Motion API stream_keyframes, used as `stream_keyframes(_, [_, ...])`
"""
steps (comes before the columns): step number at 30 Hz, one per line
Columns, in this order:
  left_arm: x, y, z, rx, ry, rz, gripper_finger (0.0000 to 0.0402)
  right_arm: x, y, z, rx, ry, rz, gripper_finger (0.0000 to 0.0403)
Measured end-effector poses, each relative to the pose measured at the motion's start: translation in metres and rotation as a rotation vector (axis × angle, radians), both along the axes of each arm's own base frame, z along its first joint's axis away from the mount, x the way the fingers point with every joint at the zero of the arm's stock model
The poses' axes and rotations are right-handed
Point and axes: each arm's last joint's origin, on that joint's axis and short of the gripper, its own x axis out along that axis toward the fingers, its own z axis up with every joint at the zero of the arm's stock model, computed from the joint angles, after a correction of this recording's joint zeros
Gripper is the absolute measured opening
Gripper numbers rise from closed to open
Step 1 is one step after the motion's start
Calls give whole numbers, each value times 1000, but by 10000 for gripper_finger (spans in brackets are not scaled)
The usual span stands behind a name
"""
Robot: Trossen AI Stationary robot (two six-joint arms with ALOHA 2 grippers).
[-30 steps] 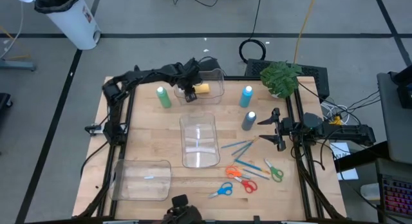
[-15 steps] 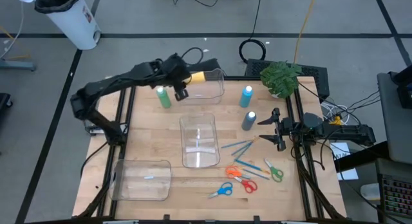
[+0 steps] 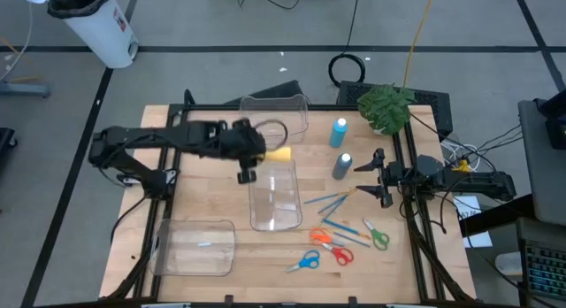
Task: Pick & Place Paint Supplies
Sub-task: Put the yellow paint bottle into the top transparent bin
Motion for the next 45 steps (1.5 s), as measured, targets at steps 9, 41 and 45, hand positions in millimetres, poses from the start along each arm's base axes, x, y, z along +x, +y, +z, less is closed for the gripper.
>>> stream_keyframes(9, [22, -39, -11, 63, -30, -152, 134, -1, -1, 9, 0, -91, -41, 251])
stream_keyframes(41, [20, -41, -11, 62, -31, -129, 134, 156, 19, 86, -145, 7, -40, 345])
stream_keyframes(45, [20, -41, -12, 65, -23, -133, 136, 185, 21, 77, -161, 92, -31, 342])
